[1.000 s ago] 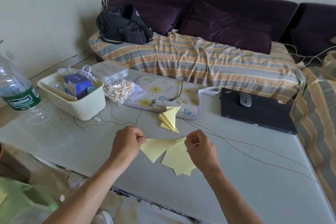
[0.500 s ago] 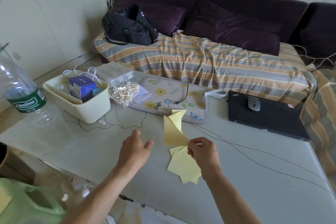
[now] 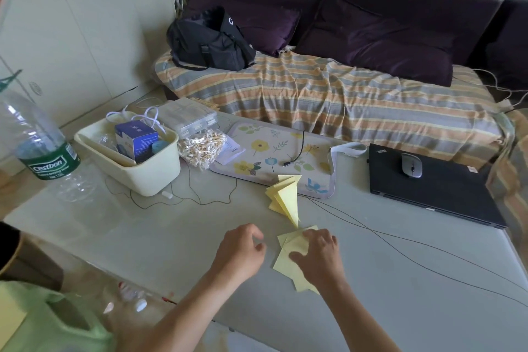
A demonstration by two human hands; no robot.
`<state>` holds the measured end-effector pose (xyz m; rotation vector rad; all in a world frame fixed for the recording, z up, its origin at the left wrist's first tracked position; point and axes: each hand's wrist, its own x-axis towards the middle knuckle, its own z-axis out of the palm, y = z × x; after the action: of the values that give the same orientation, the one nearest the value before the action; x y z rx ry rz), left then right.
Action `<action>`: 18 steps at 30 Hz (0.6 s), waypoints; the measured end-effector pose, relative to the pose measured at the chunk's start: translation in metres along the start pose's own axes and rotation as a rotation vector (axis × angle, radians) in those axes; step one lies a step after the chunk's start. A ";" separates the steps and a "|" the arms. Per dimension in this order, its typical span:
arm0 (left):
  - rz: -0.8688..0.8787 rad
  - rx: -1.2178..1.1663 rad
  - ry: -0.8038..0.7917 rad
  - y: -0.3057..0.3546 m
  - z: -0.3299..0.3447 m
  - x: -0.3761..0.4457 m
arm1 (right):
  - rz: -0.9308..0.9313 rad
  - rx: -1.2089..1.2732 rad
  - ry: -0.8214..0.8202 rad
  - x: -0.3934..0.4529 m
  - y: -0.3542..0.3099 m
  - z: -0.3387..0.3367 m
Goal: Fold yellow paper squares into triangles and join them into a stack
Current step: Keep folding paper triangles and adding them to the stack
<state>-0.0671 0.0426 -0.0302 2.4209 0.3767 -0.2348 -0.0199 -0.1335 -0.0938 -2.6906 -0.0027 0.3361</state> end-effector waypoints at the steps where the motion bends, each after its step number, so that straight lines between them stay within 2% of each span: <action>1: 0.005 0.005 -0.002 0.001 0.000 0.000 | -0.013 -0.061 -0.010 -0.003 0.001 0.002; 8: 0.034 0.013 0.000 0.005 0.007 -0.002 | -0.102 -0.145 0.109 -0.012 0.002 0.010; 15: 0.023 0.029 -0.050 0.006 0.014 -0.007 | -0.163 -0.020 0.183 -0.021 0.002 0.017; 18: -0.002 0.015 -0.079 0.007 0.016 -0.009 | -0.172 0.147 0.236 -0.025 0.001 0.016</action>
<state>-0.0742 0.0252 -0.0358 2.4179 0.3430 -0.3338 -0.0483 -0.1288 -0.1027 -2.5457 -0.1335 -0.0330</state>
